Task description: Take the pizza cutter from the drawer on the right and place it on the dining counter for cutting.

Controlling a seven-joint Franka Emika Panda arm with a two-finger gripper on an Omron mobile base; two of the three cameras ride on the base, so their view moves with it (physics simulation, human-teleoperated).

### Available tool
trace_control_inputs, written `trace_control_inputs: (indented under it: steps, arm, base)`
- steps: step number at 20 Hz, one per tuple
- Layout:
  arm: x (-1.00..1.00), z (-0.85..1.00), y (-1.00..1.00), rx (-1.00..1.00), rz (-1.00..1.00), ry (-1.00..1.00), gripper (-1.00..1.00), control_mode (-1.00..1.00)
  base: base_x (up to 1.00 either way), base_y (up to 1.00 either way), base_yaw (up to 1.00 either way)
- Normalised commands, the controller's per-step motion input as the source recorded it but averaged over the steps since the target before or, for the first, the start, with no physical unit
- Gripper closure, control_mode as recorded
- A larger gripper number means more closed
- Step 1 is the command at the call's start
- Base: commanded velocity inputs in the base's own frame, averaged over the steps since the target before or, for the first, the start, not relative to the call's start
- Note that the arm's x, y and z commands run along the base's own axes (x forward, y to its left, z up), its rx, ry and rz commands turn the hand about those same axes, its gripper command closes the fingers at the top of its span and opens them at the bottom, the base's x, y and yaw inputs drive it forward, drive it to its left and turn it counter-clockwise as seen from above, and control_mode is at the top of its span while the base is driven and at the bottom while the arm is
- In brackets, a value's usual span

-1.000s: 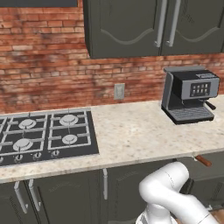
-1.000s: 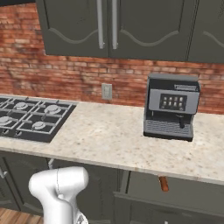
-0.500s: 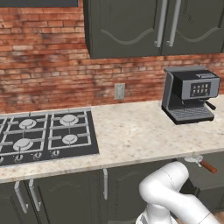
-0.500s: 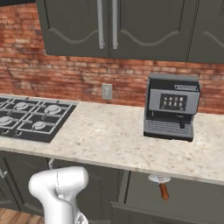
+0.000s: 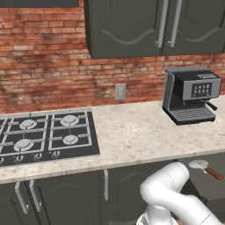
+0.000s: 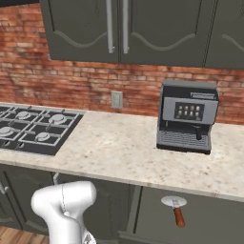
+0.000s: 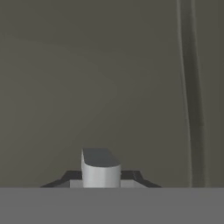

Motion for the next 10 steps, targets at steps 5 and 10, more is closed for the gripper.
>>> trace_control_inputs:
  steps: [5, 10]
  arm:
    - [-0.60, -0.16, -0.34, 0.00, 0.00, 0.00, 1.00, -1.00]
    - [-0.58, -0.18, -0.33, 0.00, 0.00, 0.00, 1.00, -1.00]
  base:
    - [0.00, 0.00, 0.00]
    - [0.00, 0.00, 0.00]
